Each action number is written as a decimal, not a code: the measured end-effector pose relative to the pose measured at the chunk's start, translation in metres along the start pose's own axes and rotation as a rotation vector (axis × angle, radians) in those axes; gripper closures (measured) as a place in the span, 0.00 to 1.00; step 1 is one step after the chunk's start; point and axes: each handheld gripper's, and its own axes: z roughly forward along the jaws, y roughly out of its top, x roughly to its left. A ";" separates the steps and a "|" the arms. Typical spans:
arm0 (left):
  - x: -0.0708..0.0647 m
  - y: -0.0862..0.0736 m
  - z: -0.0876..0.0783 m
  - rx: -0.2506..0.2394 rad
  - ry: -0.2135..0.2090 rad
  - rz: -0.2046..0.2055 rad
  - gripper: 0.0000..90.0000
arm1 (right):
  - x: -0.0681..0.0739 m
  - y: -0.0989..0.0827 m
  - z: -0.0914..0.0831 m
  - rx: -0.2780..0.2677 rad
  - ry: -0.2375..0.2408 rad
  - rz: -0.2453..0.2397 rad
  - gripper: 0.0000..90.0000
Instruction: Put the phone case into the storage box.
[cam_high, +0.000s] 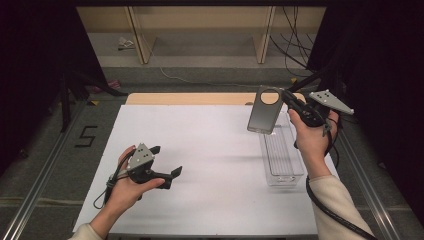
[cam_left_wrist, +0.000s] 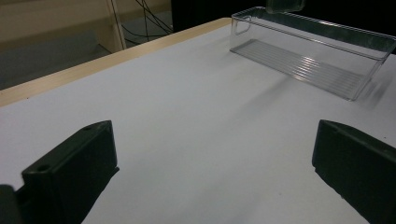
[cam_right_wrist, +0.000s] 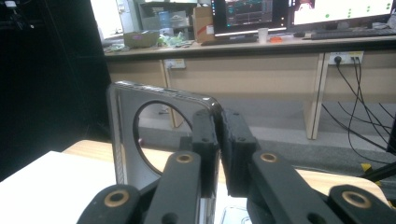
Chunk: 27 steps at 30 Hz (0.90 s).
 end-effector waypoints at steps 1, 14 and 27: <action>0.000 0.000 0.000 0.000 0.000 0.000 0.00 | 0.000 0.000 0.000 -0.001 -0.002 -0.003 0.95; 0.000 0.000 0.000 0.000 0.000 -0.001 0.00 | -0.009 0.001 0.001 0.006 -0.035 -0.025 0.95; 0.001 0.000 0.000 0.001 0.001 0.000 0.00 | -0.019 0.001 0.004 0.006 -0.075 -0.046 0.95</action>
